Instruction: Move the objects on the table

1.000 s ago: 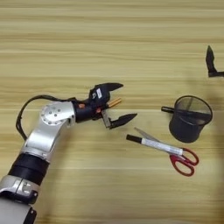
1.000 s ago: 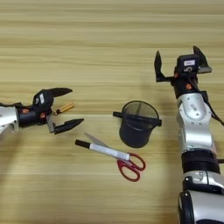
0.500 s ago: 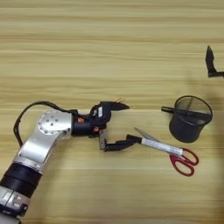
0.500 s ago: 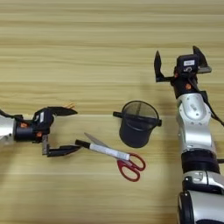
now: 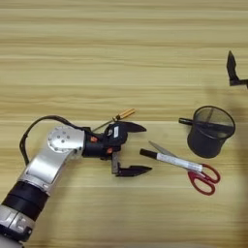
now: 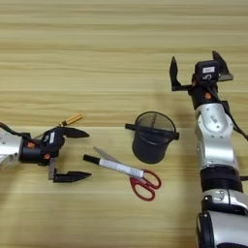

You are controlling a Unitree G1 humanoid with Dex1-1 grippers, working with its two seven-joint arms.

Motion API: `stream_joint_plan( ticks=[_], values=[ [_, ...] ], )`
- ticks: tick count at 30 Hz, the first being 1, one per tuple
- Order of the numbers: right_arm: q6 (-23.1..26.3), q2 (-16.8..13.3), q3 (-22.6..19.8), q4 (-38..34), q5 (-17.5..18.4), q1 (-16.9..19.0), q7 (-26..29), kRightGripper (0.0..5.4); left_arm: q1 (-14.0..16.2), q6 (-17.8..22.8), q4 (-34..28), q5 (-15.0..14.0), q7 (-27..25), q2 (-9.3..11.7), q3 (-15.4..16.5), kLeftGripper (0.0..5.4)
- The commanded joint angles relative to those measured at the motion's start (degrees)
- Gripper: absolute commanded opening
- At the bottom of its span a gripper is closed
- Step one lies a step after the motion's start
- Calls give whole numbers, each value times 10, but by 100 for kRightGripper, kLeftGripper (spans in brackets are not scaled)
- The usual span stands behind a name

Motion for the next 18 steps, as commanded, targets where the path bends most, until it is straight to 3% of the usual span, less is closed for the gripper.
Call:
stream_joint_plan(
  ticks=[1, 13, 18],
  values=[
    [-1, 2, 2, -6, 3, -3, 0, 540, -18, 1, 19, 12, -2, -4, -11, 538],
    [-1, 5, 3, -5, 3, -4, 1, 540, -29, -15, 49, 26, -7, -9, -30, 538],
    [-1, 5, 3, -3, 3, -5, 1, 540, -34, -20, 64, 31, -8, -13, -34, 489]
  ],
)
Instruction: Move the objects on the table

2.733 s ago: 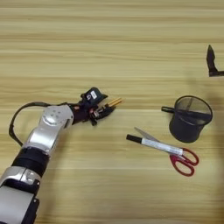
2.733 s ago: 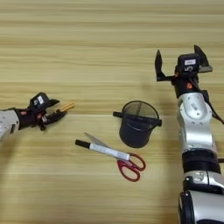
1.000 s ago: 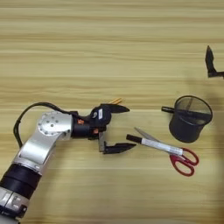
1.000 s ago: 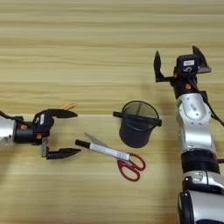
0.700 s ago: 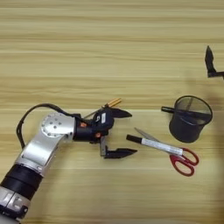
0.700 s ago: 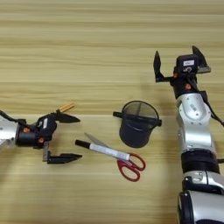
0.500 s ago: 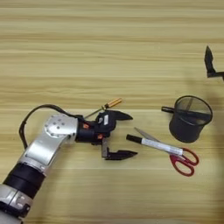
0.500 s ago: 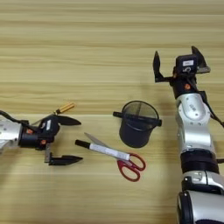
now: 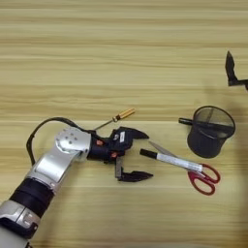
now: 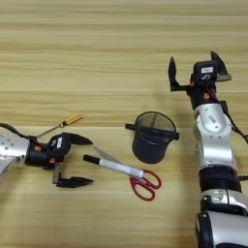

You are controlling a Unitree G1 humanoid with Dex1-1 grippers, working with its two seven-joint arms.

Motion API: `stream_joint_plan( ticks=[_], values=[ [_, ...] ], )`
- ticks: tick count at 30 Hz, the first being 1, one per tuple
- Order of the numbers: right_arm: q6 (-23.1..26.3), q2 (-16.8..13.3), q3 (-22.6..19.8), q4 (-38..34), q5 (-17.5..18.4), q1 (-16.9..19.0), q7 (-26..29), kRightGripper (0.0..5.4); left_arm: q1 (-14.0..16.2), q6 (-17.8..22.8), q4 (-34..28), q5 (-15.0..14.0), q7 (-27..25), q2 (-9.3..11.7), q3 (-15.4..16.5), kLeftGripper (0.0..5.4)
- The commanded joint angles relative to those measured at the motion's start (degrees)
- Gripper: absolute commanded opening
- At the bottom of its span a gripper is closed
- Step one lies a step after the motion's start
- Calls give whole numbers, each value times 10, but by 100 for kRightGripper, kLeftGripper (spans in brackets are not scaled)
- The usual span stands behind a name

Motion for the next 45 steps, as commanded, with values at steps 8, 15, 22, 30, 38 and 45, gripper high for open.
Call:
stream_joint_plan(
  ticks=[8, 15, 22, 30, 38, 45],
  values=[
    [-2, 1, 2, -2, 3, -7, 1, 540, -23, -28, 38, 21, -6, -5, -6, 419],
    [-3, 1, 2, -2, 3, -6, 1, 540, -28, -35, 60, 28, -4, -10, -7, 352],
    [-2, 1, 1, -3, 4, -4, 1, 540, -31, -38, 74, 35, -6, -12, -9, 285],
    [-2, 2, 1, -5, 3, -3, 0, 540, -35, -41, 85, 40, -8, -13, -9, 198],
    [-2, 3, 1, -5, 3, -2, -1, 540, -35, -44, 89, 41, -11, -12, -9, 112],
    [-3, 2, 0, -2, 3, -3, 0, 540, -36, -49, 92, 42, -10, -13, -9, 63]
  ],
)
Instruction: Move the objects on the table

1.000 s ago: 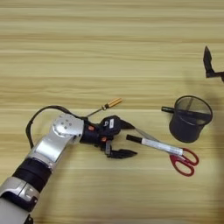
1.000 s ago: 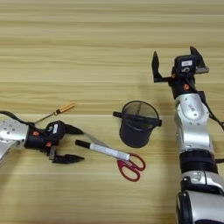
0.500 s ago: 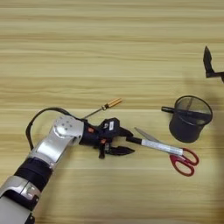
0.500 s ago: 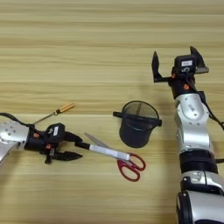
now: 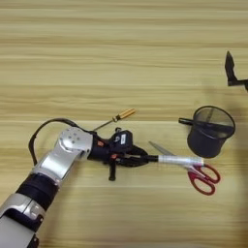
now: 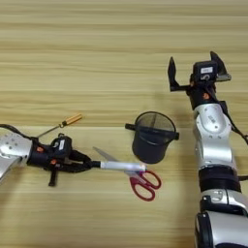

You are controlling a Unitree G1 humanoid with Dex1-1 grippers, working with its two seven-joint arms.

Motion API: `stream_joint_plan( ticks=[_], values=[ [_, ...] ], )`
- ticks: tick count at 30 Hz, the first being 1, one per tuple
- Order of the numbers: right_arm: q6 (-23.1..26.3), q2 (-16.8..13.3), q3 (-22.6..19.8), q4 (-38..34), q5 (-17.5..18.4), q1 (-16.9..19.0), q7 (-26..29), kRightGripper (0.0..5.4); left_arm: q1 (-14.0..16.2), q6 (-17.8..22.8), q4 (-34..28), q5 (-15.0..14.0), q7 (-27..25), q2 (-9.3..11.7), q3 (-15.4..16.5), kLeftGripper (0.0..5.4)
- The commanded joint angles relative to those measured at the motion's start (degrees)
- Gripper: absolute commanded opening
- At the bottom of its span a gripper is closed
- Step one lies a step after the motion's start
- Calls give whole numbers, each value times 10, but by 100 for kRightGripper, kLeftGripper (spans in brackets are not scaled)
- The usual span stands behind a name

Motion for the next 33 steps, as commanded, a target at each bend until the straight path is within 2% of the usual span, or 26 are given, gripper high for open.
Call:
stream_joint_plan(
  ticks=[1, 20, 33],
  values=[
    [-4, 1, 0, -2, 3, -3, 0, 540, -7, -7, 6, 11, 0, -1, -3, 61],
    [-5, 0, -1, 2, 3, -4, -1, 540, -3, -21, 3, 9, -2, 6, 0, 60],
    [-7, -1, -1, 5, 3, -5, 0, 540, 8, -21, -35, -20, -29, 10, 13, 60]
  ],
)
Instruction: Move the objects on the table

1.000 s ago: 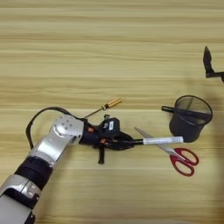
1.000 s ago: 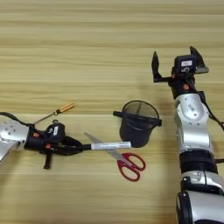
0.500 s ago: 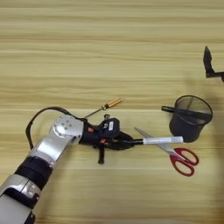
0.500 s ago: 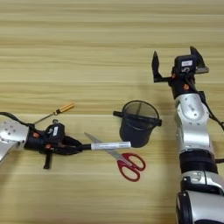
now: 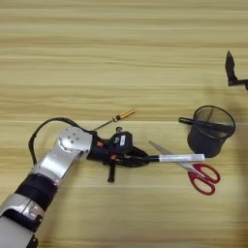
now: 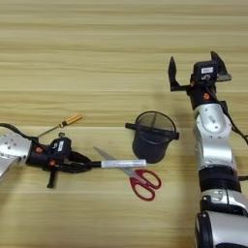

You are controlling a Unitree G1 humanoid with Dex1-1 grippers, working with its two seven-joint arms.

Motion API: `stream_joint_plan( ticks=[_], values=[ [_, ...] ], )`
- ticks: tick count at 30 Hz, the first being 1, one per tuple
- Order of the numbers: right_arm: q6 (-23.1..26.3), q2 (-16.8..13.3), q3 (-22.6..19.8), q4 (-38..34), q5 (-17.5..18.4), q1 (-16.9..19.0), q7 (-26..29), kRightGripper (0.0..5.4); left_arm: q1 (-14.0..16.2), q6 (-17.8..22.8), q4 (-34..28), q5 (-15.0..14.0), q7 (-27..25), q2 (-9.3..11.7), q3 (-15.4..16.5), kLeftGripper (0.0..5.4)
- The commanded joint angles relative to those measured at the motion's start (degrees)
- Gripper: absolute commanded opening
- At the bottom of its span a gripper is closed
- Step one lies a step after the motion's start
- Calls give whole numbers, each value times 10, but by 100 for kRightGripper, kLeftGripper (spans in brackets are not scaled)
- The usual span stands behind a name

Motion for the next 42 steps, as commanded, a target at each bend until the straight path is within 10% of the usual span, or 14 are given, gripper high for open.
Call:
stream_joint_plan(
  ticks=[1, 25, 42],
  values=[
    [-1, -1, 0, 4, 3, -5, -1, 540, 2, -1, -26, -15, -9, 7, 11, 60],
    [-4, -1, 0, 12, 3, -12, -1, 540, 13, 59, -185, -123, -13, 13, 60, 60],
    [-5, 0, 1, 12, 2, -11, -2, 540, -43, 52, -89, -95, 128, -19, 127, 60]
  ],
)
